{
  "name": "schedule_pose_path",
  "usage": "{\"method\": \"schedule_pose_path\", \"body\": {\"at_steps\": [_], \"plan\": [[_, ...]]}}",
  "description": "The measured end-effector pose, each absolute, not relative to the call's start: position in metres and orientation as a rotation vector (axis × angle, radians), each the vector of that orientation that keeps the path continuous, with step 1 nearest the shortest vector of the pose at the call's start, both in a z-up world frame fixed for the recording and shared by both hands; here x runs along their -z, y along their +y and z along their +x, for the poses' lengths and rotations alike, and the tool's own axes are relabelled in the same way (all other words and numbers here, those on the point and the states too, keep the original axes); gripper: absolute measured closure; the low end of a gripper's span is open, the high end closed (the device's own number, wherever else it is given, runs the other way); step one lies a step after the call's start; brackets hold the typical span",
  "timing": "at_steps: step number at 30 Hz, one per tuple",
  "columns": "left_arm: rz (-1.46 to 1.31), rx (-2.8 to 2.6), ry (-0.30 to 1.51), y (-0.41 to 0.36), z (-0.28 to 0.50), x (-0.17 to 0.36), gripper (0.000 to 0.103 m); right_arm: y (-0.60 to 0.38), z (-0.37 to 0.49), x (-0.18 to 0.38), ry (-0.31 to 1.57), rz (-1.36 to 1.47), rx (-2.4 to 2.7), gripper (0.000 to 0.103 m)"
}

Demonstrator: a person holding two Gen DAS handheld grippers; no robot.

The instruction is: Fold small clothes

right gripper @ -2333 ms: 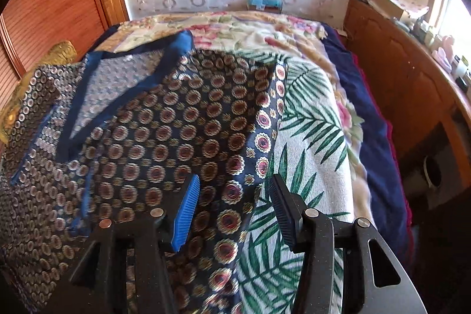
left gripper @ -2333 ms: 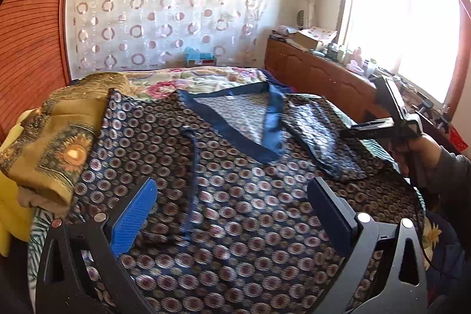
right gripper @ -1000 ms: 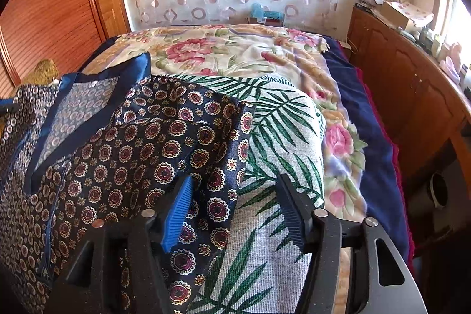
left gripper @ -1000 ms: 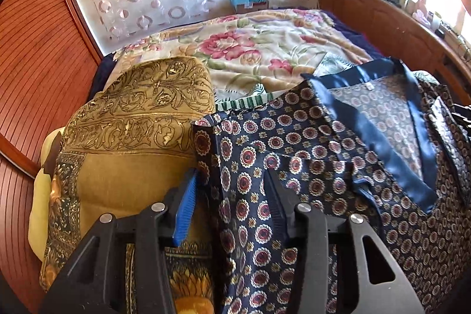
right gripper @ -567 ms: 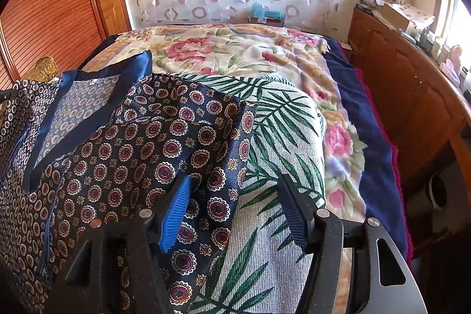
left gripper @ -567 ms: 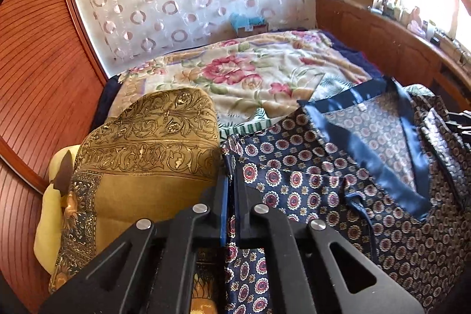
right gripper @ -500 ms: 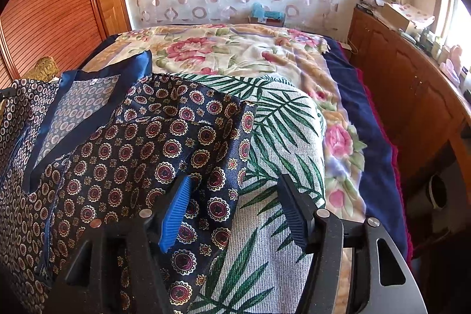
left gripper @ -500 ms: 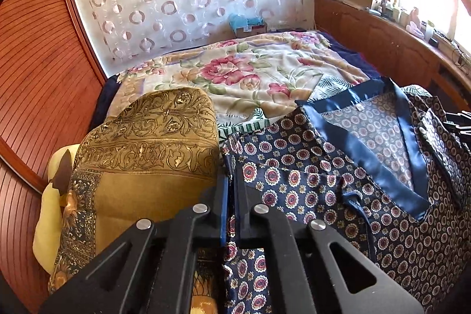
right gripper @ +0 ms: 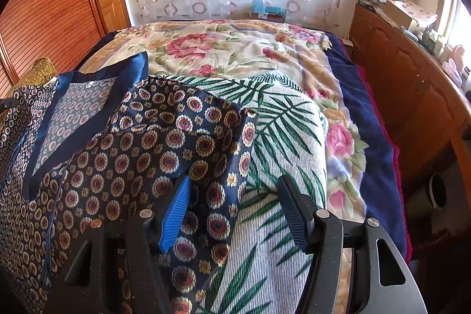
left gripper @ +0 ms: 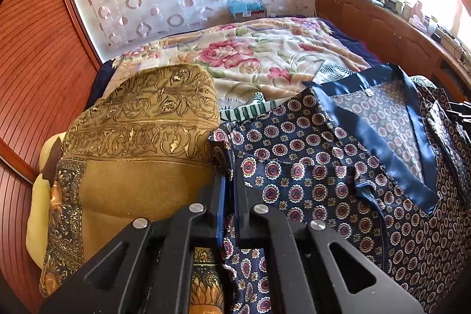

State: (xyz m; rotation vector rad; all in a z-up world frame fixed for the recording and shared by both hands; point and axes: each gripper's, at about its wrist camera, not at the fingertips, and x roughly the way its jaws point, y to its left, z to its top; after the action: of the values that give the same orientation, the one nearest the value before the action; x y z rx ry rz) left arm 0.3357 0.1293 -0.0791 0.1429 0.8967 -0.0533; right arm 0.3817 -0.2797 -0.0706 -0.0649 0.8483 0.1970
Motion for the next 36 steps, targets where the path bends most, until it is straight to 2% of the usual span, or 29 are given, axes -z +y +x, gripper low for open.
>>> {"method": "schedule_pose_path", "body": {"at_steps": [3, 4, 5, 14, 21, 27, 36], "plan": [[0.135, 0.091, 0.876, 0.126, 0.332, 0.077, 0.101, -0.278, 0.388, 0.07, 0.842, -0.061, -0.223, 0.074], [0.131, 0.102, 0.865, 0.123, 0.329, 0.074, 0.101, -0.278, 0.389, 0.069, 0.843, -0.057, -0.231, 0.093], [0.129, 0.109, 0.851, 0.12, 0.325, 0.07, 0.102, -0.276, 0.389, 0.068, 0.836, -0.065, -0.229, 0.1], [0.109, 0.2, 0.685, 0.095, 0.257, 0.007, 0.102, -0.273, 0.329, 0.021, 0.665, -0.046, -0.277, 0.102], [0.078, 0.22, 0.585, 0.105, 0.178, -0.03, 0.102, -0.282, 0.245, -0.025, 0.547, -0.012, -0.289, 0.102], [0.06, 0.184, 0.552, 0.129, 0.104, -0.034, 0.102, -0.289, 0.157, -0.033, 0.501, -0.005, -0.318, 0.102], [-0.022, 0.097, 0.53, 0.168, 0.005, -0.019, 0.102, -0.314, 0.037, -0.009, 0.527, -0.005, -0.332, 0.102]]}}
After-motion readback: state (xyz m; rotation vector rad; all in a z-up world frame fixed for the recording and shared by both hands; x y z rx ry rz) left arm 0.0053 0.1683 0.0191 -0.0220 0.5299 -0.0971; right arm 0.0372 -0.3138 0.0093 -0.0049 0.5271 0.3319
